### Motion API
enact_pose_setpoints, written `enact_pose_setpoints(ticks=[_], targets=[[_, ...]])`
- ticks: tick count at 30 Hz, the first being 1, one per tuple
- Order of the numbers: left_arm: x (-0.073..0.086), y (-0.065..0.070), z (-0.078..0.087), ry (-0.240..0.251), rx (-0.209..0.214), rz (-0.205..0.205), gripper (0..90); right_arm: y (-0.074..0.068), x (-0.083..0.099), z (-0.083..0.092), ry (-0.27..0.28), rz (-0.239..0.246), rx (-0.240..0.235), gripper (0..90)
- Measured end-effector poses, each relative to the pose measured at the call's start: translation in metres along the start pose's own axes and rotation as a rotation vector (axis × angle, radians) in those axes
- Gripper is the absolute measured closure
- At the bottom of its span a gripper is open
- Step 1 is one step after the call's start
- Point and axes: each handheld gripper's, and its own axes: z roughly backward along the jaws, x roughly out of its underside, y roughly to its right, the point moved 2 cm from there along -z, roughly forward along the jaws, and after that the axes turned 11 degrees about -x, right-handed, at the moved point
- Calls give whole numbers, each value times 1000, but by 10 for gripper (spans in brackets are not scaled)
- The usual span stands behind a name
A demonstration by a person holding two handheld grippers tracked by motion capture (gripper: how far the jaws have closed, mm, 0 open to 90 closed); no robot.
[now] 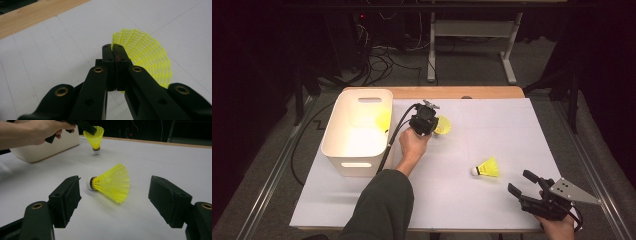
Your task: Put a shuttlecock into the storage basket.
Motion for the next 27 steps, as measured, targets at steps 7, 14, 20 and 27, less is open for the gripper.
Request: enact_pose_setpoints(ticks=[7,14,20,27], targets=[[-2,-4,4,-4,7,6,900,0,0,0,2,-2,3,261],[-4,-2,5,-12,27,16,900,0,0,0,0,1,1,261],[-5,-3,8,-19,46,31,900,-1,0,0,1,3,-3,261],[-9,-1,15,-31,51,19,900,-1,0,0,0,6,-2,261]])
